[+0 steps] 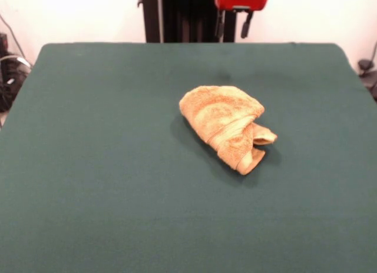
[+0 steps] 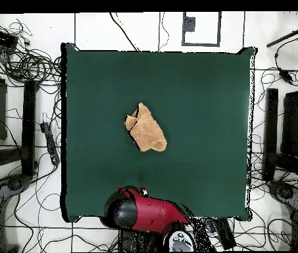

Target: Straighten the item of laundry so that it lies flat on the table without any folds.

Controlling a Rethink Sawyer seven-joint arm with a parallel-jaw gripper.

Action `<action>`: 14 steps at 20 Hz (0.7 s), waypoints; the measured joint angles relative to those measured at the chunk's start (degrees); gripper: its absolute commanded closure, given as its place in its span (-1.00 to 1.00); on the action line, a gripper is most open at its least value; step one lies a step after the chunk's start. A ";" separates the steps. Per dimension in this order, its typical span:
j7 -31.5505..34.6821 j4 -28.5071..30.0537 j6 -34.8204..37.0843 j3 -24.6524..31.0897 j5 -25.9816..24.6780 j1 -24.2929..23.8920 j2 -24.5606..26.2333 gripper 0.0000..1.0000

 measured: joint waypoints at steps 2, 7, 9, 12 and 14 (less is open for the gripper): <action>0.00 0.11 0.00 0.12 -0.84 -0.67 -0.26 -1.00; 0.00 0.21 0.00 0.17 -3.82 -3.58 -1.47 -1.00; 0.00 0.21 0.00 0.15 -4.56 -4.57 -2.15 -1.00; 0.00 0.19 0.00 0.07 -4.68 -4.98 -2.46 -1.00; 0.00 0.12 0.01 0.10 -4.68 -4.91 -2.39 -1.00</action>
